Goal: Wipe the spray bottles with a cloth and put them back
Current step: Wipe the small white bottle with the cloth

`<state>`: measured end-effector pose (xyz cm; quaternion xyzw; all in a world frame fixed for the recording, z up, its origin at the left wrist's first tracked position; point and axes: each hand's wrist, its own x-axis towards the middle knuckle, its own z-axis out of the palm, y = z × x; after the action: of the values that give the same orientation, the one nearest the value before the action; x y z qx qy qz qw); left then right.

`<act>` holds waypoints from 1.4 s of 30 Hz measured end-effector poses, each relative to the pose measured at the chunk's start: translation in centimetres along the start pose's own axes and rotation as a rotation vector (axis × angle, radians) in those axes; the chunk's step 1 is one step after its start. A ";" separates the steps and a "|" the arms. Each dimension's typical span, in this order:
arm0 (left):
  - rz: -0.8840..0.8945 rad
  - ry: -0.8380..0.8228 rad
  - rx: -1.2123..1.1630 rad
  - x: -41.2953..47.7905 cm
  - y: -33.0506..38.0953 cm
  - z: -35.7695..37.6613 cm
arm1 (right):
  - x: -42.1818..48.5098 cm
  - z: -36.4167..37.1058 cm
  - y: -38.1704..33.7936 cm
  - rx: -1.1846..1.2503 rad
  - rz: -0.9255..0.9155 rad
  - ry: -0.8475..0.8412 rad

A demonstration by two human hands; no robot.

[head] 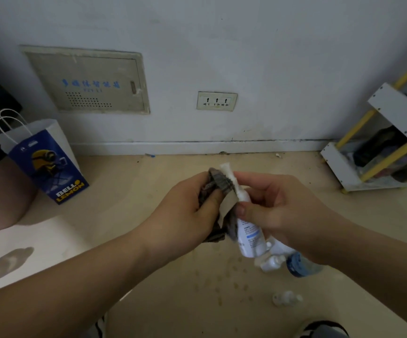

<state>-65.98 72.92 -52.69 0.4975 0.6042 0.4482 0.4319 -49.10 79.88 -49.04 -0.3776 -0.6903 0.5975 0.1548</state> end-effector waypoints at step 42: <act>-0.170 0.122 -0.115 1.9 -2.6 -1.4 | 1.5 -1.6 1.7 0.380 0.127 -0.159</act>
<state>-68.10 74.40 -55.04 0.3908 0.6426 0.4734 0.4585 -48.45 82.04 -50.56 -0.3358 -0.5504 0.7532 0.1303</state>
